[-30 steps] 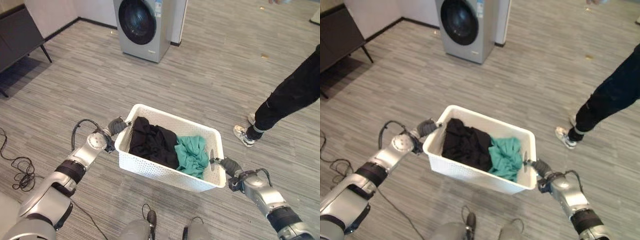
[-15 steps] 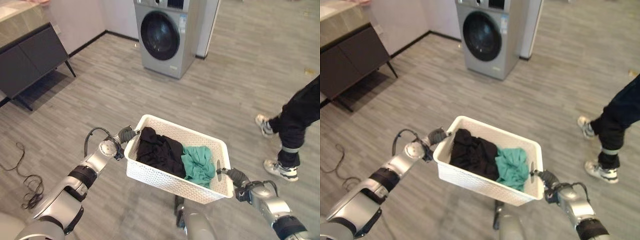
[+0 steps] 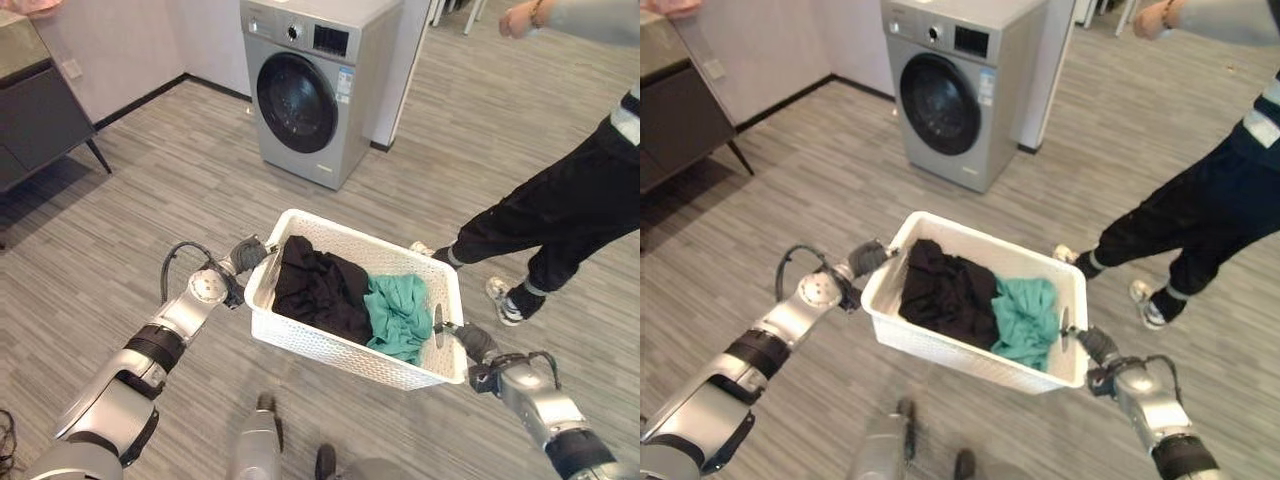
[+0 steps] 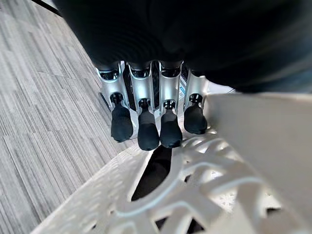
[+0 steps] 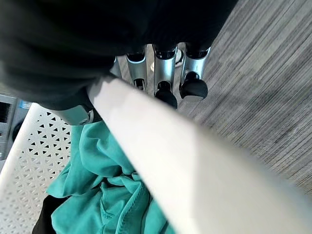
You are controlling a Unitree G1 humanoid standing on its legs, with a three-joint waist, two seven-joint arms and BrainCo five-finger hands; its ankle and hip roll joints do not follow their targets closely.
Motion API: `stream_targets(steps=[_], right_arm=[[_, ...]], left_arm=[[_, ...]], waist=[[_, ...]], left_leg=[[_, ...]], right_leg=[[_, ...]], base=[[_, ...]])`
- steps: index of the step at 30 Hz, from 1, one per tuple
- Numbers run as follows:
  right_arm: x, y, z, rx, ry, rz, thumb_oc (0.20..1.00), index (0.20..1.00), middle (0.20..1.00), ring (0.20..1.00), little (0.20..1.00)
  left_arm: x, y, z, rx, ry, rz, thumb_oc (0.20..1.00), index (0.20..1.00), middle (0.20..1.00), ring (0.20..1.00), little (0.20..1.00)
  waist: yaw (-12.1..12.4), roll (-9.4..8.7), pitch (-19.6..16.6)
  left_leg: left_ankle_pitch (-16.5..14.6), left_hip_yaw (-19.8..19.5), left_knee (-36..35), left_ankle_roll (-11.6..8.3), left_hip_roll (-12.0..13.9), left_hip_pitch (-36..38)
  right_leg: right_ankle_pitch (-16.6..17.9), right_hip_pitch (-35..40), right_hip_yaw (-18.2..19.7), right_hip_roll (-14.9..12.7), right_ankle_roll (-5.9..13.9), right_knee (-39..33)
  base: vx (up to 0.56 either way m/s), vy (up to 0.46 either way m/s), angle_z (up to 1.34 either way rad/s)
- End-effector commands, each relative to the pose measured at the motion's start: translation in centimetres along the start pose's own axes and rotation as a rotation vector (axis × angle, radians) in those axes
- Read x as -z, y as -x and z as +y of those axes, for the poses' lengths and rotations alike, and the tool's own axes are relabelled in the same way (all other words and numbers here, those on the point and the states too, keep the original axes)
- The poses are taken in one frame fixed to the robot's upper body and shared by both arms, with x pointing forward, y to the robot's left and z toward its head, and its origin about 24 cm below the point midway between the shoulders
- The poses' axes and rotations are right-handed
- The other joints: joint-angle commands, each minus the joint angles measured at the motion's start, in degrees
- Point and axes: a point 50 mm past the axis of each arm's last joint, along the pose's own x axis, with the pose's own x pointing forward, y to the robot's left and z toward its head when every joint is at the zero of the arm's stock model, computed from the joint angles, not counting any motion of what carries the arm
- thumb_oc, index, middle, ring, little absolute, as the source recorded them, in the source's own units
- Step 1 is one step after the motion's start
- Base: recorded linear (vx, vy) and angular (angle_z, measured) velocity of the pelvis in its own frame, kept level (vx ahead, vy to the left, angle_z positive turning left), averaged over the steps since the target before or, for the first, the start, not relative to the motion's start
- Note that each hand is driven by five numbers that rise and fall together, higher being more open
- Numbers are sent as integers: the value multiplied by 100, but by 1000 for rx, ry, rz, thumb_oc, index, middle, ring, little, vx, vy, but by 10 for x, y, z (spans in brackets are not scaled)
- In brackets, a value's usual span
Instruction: Grab the laundry basket,head to the washer,open it,put in the laundry and shut it.
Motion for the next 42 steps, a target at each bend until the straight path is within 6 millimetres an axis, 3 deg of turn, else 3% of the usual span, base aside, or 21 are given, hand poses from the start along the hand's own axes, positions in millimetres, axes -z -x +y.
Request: stream_targets(steps=[1, 2, 4, 5, 6, 9, 10, 11, 12, 13, 15, 18, 21, 24, 33, 42], right_arm=[[-40, 12, -38, 99, -59, -229, 200, 200, 200, 200, 200], [-40, 9, -36, 90, -48, -224, 200, 200, 200, 200, 200], [-40, 8, -34, 88, -45, -221, 200, 200, 200, 200, 200], [-39, 6, -32, 88, -50, -221, 200, 200, 200, 200, 200], [-41, 1, -25, 69, -65, -222, 200, 200, 200, 200, 200], [-38, -1, -22, 69, -83, -220, 200, 200, 200, 200, 200], [-36, -1, -21, 74, -112, -220, 200, 200, 200, 200, 200], [-36, -1, -21, 74, -112, -220, 200, 200, 200, 200, 200], [-36, 0, -24, 85, -116, -224, 200, 200, 200, 200, 200], [-36, 0, -24, 85, -115, -224, 200, 200, 200, 200, 200], [-34, 1, -27, 93, -117, -214, 200, 200, 200, 200, 200], [-31, 3, -31, 105, -106, -204, 200, 200, 200, 200, 200], [-26, 6, -34, 121, -108, -193, 200, 200, 200, 200, 200], [-20, 9, -34, 124, -119, -186, 200, 200, 200, 200, 200], [-9, 11, -34, 116, -99, -147, 200, 200, 200, 200, 200], [-5, 9, -33, 115, -99, -126, 200, 200, 200, 200, 200]], left_arm=[[9, 7, 49, -186, 18, 58, 200, 200, 200, 200, 200], [13, 9, 49, -188, 29, 71, 200, 200, 200, 200, 200], [18, 12, 49, -189, 34, 77, 200, 200, 200, 200, 200], [20, 13, 49, -193, 34, 77, 200, 200, 200, 200, 200], [27, 18, 51, -203, 34, 97, 200, 200, 200, 200, 200], [31, 20, 51, -207, 31, 108, 200, 200, 200, 200, 200], [34, 23, 54, -223, 33, 118, 200, 200, 200, 200, 200], [34, 23, 54, -223, 33, 118, 200, 200, 200, 200, 200], [37, 26, 55, -229, 37, 122, 200, 200, 200, 200, 200], [37, 26, 55, -228, 38, 122, 200, 200, 200, 200, 200], [39, 27, 54, -228, 36, 124, 200, 200, 200, 200, 200], [42, 30, 56, -243, 42, 130, 200, 200, 200, 200, 200], [39, 28, 58, -253, 29, 119, 200, 200, 200, 200, 200], [40, 28, 55, -254, 37, 121, 200, 200, 200, 200, 200], [36, 23, 48, -241, 69, 103, 200, 200, 200, 200, 200], [38, 22, 45, -234, 77, 114, 200, 200, 200, 200, 200]], waist=[[332, 37, -337], [397, 75, -393], [416, 124, -518], [438, 111, -547], [414, 139, -536], [361, 169, -476], [315, 228, -481], [312, 228, -477], [310, 272, -492], [295, 277, -484], [275, 286, -466], [252, 276, -396], [229, 162, -371], [275, 84, -499], [288, 115, -704], [273, 140, -746]], left_leg=[[551, -184, -50, 42, 32, 472], [567, -307, -16, 69, 4, 565], [618, -193, 214, 129, -47, 642], [537, -67, 342, 211, -78, 671], [306, 95, 359, 448, -193, 941], [175, 214, 362, 555, -250, 1149], [34, 270, 246, 605, -271, 1411], [35, 268, 245, 605, -273, 1415], [-60, 333, 117, 572, -232, 1581], [-65, 318, 113, 568, -228, 1597], [-170, 361, 133, 516, -188, 1664], [-295, 408, 190, 465, -128, 1775], [-404, 404, 276, 435, -186, 1844], [-505, 412, 329, 377, -171, 1913], [-265, 223, -246, 201, 50, 2102], [-233, 198, -392, 180, 103, 2218]], right_leg=[[-301, -104, 366, -456, 706, 590], [-372, -36, 461, -486, 759, 640], [-367, 42, 527, -632, 861, 984], [-191, -83, 557, -759, 947, 1428], [391, -549, 626, -985, 1125, 2516], [772, -913, 558, -1117, 1201, 3187], [710, -1064, 230, -1346, 1169, 3048], [710, -1058, 227, -1347, 1169, 3047], [483, -1221, -168, -1495, 1107, 2392], [481, -1188, -188, -1490, 1103, 2372], [493, -1217, -450, -1644, 1137, 1572], [815, -1371, -385, -1804, 1269, 918], [900, -1273, -146, -1770, 1323, 731], [827, -985, -246, -1748, 1340, 496], [746, -517, -492, -1466, 1264, -252], [670, -390, -460, -1370, 1217, -340]], base=[[442, 181, -30], [446, 225, -74], [456, 284, -94], [448, 396, -45], [398, 376, -48], [222, 192, -54], [224, 152, 11], [298, 104, 20], [156, 19, 4], [195, 1, -2], [101, -64, 8], [97, -97, 19], [69, -96, 17], [123, -144, 11], [58, -113, 3], [21, -27, -2]])
